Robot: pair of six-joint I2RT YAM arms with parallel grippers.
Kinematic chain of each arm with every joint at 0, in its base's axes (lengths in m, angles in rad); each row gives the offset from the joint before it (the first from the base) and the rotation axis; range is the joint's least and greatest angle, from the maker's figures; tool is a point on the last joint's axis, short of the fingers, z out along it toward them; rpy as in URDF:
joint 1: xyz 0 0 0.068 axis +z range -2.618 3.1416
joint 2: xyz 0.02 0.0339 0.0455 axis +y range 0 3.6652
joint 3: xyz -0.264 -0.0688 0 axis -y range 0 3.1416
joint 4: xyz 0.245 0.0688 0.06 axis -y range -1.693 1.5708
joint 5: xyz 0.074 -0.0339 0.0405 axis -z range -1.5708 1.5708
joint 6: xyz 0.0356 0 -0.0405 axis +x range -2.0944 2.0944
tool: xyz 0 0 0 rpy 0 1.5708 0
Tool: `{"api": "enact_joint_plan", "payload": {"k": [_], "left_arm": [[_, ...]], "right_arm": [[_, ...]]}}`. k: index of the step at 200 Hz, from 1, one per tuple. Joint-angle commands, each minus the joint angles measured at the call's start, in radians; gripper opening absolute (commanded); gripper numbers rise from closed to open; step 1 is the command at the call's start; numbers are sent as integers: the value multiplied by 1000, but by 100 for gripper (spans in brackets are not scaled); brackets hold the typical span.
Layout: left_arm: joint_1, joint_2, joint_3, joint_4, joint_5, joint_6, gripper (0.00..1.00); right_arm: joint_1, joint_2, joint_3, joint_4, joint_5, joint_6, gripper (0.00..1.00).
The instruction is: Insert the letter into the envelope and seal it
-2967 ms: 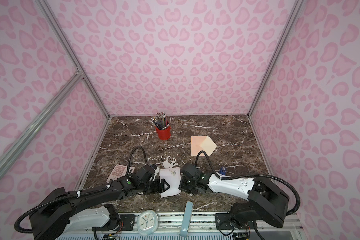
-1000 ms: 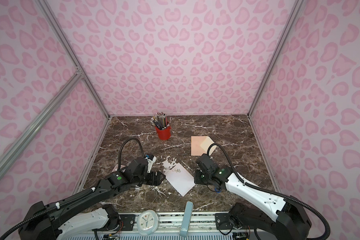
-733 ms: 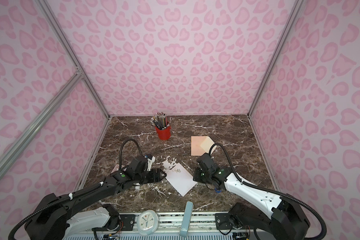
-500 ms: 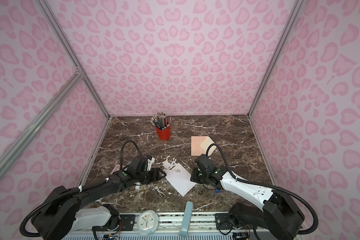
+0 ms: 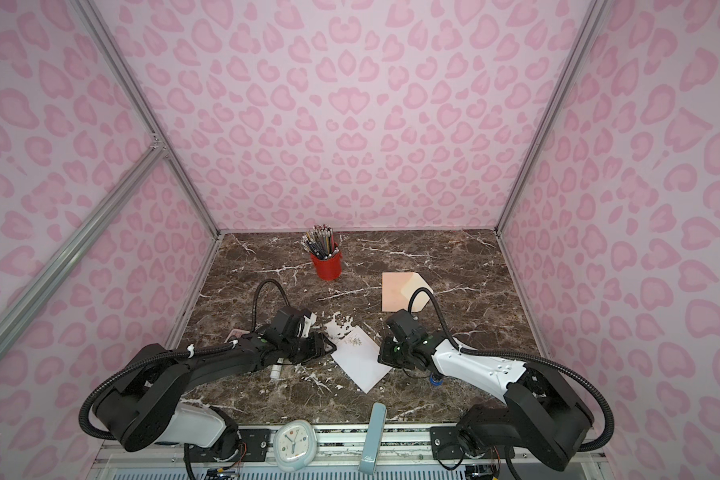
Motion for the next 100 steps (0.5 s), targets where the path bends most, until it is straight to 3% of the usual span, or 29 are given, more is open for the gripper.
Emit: {"api": "enact_joint_plan", "payload": {"k": [1,100], "left_arm": [[1,15,2,38,10,6,55],[1,82,-9,106,56,6,41]], "right_arm": [[0,16,-11,22,-4,-14,4],[-3,101,-29,59,-36,-25,0]]}}
